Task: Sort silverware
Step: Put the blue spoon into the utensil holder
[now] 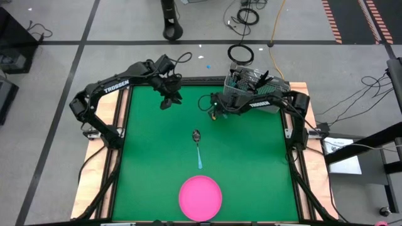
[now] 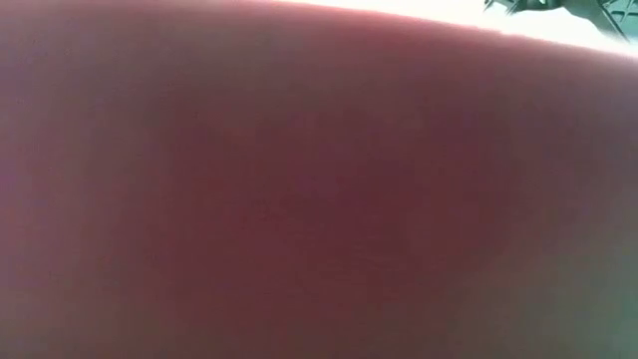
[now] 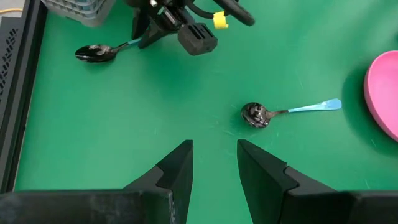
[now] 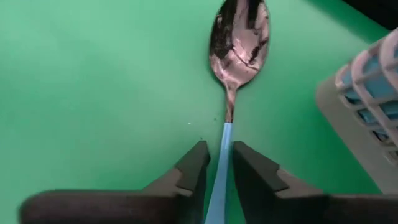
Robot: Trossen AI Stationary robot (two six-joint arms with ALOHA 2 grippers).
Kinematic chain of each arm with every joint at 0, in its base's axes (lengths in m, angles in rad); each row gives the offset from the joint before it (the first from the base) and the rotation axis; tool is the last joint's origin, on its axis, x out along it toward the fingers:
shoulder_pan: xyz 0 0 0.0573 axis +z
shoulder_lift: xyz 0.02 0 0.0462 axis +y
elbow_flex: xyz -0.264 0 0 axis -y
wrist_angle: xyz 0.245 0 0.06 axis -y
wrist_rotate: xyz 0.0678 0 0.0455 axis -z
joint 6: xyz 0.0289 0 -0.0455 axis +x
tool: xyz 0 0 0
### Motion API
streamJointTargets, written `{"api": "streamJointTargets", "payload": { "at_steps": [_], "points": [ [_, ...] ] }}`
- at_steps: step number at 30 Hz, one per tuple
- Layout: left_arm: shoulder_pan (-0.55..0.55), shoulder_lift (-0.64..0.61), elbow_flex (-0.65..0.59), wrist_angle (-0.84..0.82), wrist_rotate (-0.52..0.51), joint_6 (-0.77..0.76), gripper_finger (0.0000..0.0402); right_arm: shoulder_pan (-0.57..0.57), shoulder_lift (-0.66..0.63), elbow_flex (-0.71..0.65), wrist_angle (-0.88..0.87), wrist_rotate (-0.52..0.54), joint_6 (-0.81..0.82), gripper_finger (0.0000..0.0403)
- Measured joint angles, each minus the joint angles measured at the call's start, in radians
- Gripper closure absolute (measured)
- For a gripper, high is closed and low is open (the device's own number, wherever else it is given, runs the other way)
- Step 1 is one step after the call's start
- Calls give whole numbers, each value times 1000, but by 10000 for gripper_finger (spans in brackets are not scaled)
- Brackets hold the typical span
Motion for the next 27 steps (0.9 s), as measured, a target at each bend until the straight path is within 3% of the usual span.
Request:
{"api": "streamJointTargets", "payload": {
  "at_steps": [4, 13, 20, 27],
  "points": [
    [0, 0, 0, 0, 0, 0, 277, 12, 2, 0, -2, 4, -45, 390],
    [0, 0, 0, 3, 0, -1, 277, 52, -75, -9, -50, 52, -104, 400],
    [2, 1, 0, 1, 78, -1, 277, 96, -295, -56, -57, 80, -178, 402],
    [16, 0, -130, 43, 102, -43, 277, 120, -640, -289, 15, 85, -177, 402]
  ]
}}
